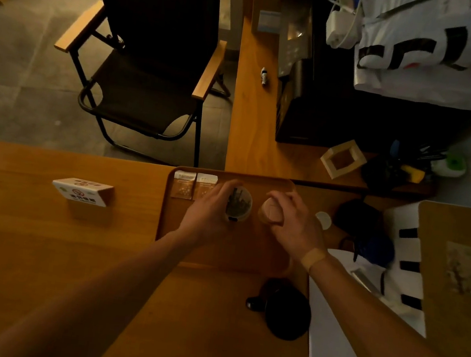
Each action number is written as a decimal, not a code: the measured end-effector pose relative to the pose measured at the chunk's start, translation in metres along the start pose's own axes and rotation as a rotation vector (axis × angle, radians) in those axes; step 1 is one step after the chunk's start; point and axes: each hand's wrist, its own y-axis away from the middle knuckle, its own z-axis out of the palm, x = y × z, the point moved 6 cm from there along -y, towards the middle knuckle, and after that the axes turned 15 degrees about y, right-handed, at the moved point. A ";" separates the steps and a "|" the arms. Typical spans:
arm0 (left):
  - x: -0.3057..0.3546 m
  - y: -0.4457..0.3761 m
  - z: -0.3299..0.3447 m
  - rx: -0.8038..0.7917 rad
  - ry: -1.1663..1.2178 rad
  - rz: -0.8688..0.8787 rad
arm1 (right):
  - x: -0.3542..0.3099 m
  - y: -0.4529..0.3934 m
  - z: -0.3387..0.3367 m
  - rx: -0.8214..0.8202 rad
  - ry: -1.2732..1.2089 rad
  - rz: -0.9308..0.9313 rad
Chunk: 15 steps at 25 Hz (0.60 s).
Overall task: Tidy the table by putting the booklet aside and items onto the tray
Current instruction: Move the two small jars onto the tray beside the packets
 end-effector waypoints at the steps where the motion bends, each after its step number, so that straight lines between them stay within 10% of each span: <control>1: 0.001 -0.005 0.000 0.006 0.004 0.009 | 0.000 -0.003 0.002 0.006 0.003 -0.003; 15: -0.003 -0.014 0.009 0.011 -0.074 0.089 | 0.002 -0.002 0.008 0.058 0.021 0.045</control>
